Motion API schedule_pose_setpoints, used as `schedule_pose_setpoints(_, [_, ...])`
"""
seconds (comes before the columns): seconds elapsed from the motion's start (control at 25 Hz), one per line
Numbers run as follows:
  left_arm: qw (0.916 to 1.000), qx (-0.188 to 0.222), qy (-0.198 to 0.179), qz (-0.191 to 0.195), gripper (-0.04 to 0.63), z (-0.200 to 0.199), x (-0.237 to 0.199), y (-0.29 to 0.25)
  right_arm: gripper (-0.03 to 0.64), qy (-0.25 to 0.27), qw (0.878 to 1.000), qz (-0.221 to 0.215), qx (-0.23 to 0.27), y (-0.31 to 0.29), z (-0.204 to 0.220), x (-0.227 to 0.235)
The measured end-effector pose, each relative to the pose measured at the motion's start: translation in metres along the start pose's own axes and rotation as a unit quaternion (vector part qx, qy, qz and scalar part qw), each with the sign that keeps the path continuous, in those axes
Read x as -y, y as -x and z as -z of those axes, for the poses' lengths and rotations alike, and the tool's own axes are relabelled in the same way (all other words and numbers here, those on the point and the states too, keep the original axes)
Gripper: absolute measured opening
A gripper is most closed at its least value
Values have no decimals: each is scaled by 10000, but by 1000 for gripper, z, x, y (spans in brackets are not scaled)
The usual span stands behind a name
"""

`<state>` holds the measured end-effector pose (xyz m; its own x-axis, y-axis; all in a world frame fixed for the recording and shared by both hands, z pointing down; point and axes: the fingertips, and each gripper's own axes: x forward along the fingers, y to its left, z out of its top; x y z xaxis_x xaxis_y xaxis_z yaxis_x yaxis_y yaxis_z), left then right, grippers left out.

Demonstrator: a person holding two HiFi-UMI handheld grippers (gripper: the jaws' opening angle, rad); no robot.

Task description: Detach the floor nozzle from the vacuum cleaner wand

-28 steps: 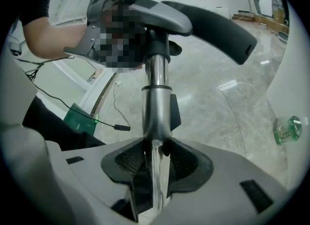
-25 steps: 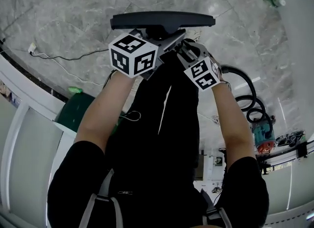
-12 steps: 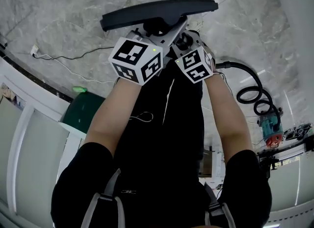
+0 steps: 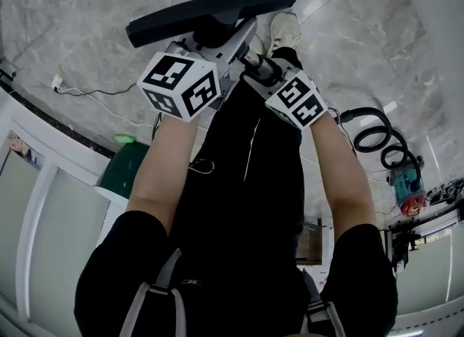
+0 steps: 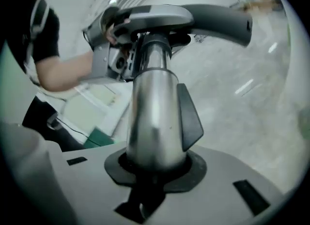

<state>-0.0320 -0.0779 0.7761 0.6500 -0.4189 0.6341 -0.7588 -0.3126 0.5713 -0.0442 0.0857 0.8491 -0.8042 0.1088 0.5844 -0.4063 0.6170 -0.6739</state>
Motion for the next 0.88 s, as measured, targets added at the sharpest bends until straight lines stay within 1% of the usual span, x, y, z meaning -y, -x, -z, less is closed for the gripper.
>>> schedule_pose_setpoints(0.04, [9999,-4,70,-72,172,-1,-7,0,107,295,9954,897,-131,-2,1,18])
schedule_pose_setpoints(0.08, [9999,-7,68,-118,172,-2,-11,1,82,568,9852,1594,-257,-4,2,32])
schedule_pose_setpoints(0.12, [9999,-15,-4,-128,172,-2,-13,3,72,725,9792,1861,-345,-5,3,38])
schedule_pose_setpoints(0.16, [9999,-32,-107,-85,172,-3,-13,5,71,735,9833,1616,-392,-7,5,33])
schedule_pose_setpoints(0.2, [9998,-50,-189,24,172,-3,-11,7,71,614,9928,943,-421,-9,8,20])
schedule_pose_setpoints(0.24, [9995,-53,-244,195,176,-4,-7,8,67,402,9982,44,-449,-9,10,3])
schedule_pose_setpoints(0.28, [9988,-48,-301,394,175,-4,-1,10,66,163,9955,-803,-475,-7,13,-15])
schedule_pose_setpoints(0.32, [9977,-47,-369,562,175,-5,3,11,64,-14,9902,-1309,-490,-4,13,-27])
schedule_pose_setpoints(0.36, [9970,-52,-433,647,172,-6,6,11,64,-57,9906,-1278,-491,-2,12,-27])
schedule_pose_setpoints(0.4, [9969,-55,-466,637,170,-8,4,10,61,69,9965,-675,-486,-3,10,-15])
schedule_pose_setpoints(0.44, [9976,-53,-434,542,170,-10,-2,9,61,338,9976,343,-488,-3,6,8])
schedule_pose_setpoints(0.48, [9987,-54,-316,388,170,-13,-9,7,60,669,9861,1429,-518,-3,1,32])
schedule_pose_setpoints(0.52, [9997,-59,-136,217,170,-14,-17,6,60,942,9700,2160,-597,-2,-2,49])
schedule_pose_setpoints(0.56, [9999,-39,40,87,170,-15,-25,5,58,1056,9659,2254,-718,-4,-1,54])
schedule_pose_setpoints(0.6, [9999,84,143,33,170,-19,-32,8,58,961,9768,1719,-839,-7,4,48])
schedule_pose_setpoints(0.64, [9991,394,168,21,169,-32,-42,18,58,676,9896,888,-902,-9,13,37])
schedule_pose_setpoints(0.68, [9960,877,176,-43,169,-56,-59,37,58,290,9956,212,-868,-6,23,30])
schedule_pose_setpoints(0.72, [9896,1401,238,-223,169,-85,-85,63,58,-64,9972,-35,-746,2,31,33])
schedule_pose_setpoints(0.76, [9812,1831,371,-478,169,-111,-116,88,58,-276,9978,176,-581,12,36,43])
schedule_pose_setpoints(0.8, [9743,2077,498,-721,169,-127,-144,105,58,-323,9964,649,-448,22,37,58])
schedule_pose_setpoints(0.84, [9719,2100,526,-928,168,-133,-163,111,58,-243,9924,1139,-406,28,36,73])
schedule_pose_setpoints(0.88, [9737,1939,435,-1115,169,-130,-173,111,58,-88,9874,1516,-456,31,34,85])
